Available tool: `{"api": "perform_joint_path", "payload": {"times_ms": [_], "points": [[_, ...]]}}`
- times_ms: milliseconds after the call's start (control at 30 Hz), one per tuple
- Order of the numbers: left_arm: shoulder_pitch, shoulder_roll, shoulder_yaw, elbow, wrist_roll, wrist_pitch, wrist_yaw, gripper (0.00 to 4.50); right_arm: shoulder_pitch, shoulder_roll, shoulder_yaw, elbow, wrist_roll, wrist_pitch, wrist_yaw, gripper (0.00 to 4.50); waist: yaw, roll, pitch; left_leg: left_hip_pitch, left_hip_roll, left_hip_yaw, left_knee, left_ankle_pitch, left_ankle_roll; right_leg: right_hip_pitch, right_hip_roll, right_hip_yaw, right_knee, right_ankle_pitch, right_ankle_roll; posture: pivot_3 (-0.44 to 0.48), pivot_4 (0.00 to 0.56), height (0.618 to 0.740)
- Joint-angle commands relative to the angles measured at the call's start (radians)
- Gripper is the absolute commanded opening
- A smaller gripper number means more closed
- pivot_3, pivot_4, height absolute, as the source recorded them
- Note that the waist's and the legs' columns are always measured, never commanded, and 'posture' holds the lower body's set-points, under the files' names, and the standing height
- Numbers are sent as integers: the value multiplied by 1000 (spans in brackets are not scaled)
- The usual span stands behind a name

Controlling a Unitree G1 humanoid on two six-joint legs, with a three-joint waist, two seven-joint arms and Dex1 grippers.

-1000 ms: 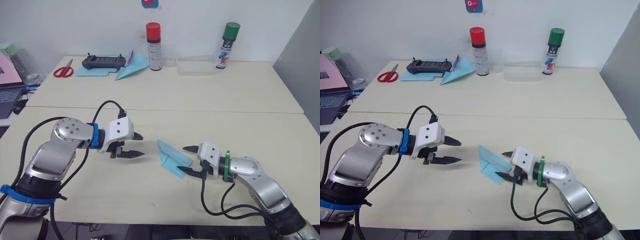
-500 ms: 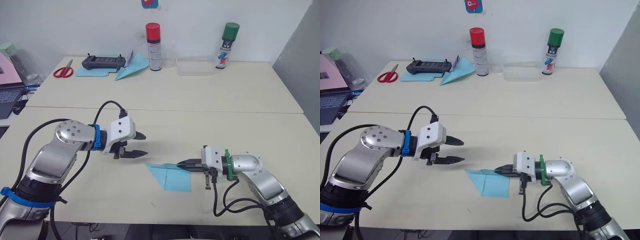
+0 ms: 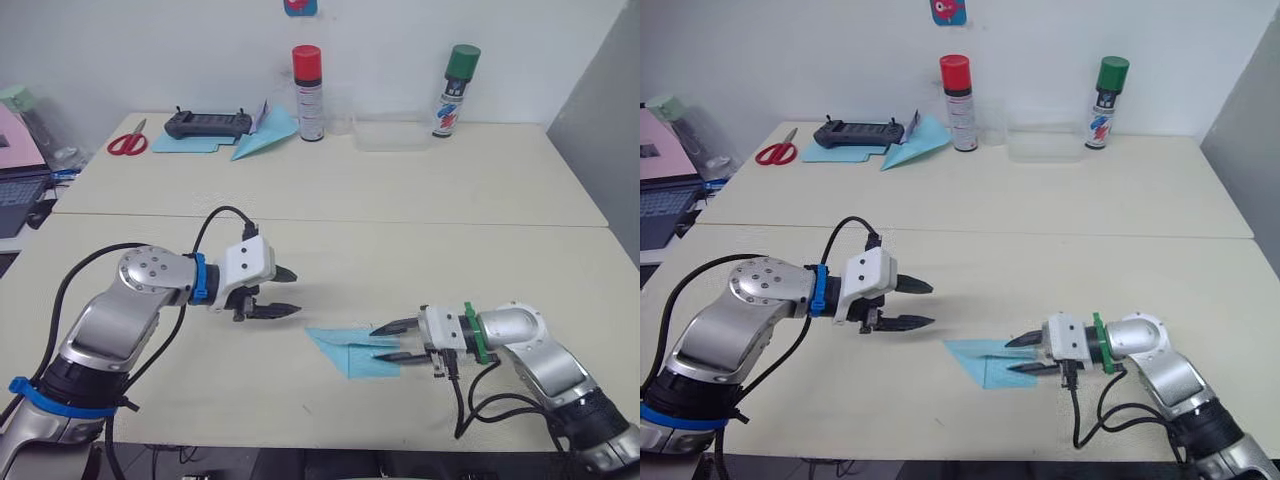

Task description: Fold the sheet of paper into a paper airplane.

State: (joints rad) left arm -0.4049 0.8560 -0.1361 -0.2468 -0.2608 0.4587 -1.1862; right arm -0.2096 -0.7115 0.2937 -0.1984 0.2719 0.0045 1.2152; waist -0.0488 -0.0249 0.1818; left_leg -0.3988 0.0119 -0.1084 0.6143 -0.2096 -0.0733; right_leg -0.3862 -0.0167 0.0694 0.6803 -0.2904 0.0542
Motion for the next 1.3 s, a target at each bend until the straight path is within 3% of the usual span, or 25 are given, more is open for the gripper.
{"api": "perform_joint_path", "payload": {"times_ms": [33,133,233,500,633,733,933,1300], "points": [[-39,-56,-21,58,57,-96,62,2936,11,-74,-114,-158,134,174,-16,3039,4,0,0,0,0,0,0,0,0,0,0,0,0,0,0,0,150,740],[-45,-144,-19,73,41,-103,113,2936,2,-81,-178,-229,205,304,-91,3039,12,0,0,0,0,-1,2,0,0,1,0,-1,0,0,0,0,150,740],[-14,-201,-30,64,0,-95,96,2355,-13,-49,-227,-267,258,415,-188,3077,11,0,0,0,0,-1,3,0,0,1,0,0,0,0,0,0,150,740],[29,-252,-69,41,-57,4,84,21,19,-28,-225,-298,231,448,-248,3077,15,0,0,-1,0,0,4,0,0,1,0,0,0,0,0,0,150,740],[65,-248,-116,39,-61,22,44,21,75,-28,-217,-305,200,421,-255,3077,15,0,0,-1,0,0,4,0,0,1,0,0,0,0,1,0,150,740],[98,-215,-197,52,17,-52,12,21,128,-36,-225,-296,190,396,-248,3077,16,0,0,0,0,0,4,0,0,1,0,0,0,0,1,0,150,740],[89,-232,-256,169,136,-138,74,21,197,-70,-215,-299,139,331,-215,3077,17,0,0,1,0,0,6,0,0,4,0,0,0,1,0,0,150,740],[54,-212,-186,173,73,-113,36,21,200,-95,-185,-255,43,211,-163,3077,15,1,0,5,0,0,11,0,0,10,-1,0,-1,-2,-4,0,150,740]]}}
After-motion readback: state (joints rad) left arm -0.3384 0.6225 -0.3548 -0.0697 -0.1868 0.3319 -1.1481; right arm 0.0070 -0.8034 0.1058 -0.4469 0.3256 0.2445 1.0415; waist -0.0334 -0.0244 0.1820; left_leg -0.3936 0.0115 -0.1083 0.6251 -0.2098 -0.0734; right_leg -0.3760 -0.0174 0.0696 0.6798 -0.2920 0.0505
